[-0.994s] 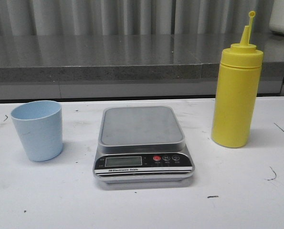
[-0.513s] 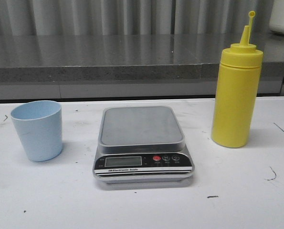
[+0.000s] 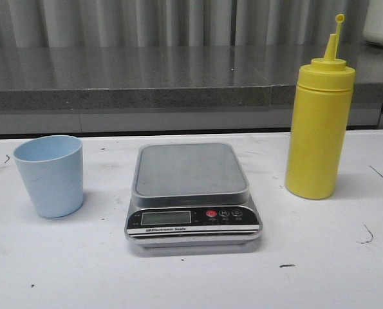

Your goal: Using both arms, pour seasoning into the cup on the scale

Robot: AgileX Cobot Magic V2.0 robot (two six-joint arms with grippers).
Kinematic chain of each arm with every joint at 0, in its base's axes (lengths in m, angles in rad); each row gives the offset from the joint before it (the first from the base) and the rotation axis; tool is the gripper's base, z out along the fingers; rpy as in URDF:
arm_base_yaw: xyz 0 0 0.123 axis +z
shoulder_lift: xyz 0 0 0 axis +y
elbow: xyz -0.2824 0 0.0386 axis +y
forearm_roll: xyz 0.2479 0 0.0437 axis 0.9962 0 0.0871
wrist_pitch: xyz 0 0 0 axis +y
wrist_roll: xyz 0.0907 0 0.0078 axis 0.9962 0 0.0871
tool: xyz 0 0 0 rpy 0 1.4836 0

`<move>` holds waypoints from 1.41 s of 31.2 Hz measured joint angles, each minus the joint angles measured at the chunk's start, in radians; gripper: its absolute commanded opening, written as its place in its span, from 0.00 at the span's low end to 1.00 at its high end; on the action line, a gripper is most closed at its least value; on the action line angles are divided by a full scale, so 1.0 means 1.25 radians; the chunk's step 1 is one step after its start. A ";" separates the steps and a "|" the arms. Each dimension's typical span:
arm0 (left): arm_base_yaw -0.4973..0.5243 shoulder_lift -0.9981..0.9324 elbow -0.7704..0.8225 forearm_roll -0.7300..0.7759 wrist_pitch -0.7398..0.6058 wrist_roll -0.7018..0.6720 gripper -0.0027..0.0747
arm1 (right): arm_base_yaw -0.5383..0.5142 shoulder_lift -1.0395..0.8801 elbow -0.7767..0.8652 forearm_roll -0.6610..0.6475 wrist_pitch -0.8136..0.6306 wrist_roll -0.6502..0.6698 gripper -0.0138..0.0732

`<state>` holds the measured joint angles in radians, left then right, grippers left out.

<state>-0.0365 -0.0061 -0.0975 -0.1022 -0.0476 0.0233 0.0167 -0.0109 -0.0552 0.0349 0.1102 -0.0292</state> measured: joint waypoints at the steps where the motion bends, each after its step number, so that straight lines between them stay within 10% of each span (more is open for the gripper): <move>1: 0.000 0.000 -0.031 0.000 0.013 0.000 0.01 | 0.000 0.000 -0.028 0.000 0.009 0.000 0.02; 19: 0.000 0.265 -0.292 -0.002 0.218 0.000 0.05 | 0.000 0.329 -0.363 0.114 0.220 0.000 0.05; 27: 0.000 0.268 -0.293 -0.002 0.219 0.000 0.93 | 0.000 0.336 -0.363 0.127 0.212 -0.002 0.76; 44: 0.000 0.382 -0.313 -0.002 0.249 0.000 0.78 | 0.000 0.336 -0.363 0.042 0.212 -0.035 0.83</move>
<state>-0.0365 0.4711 -0.4888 -0.1042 0.2631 0.0233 0.0167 0.4093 -0.5088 0.0872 0.3750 -0.0726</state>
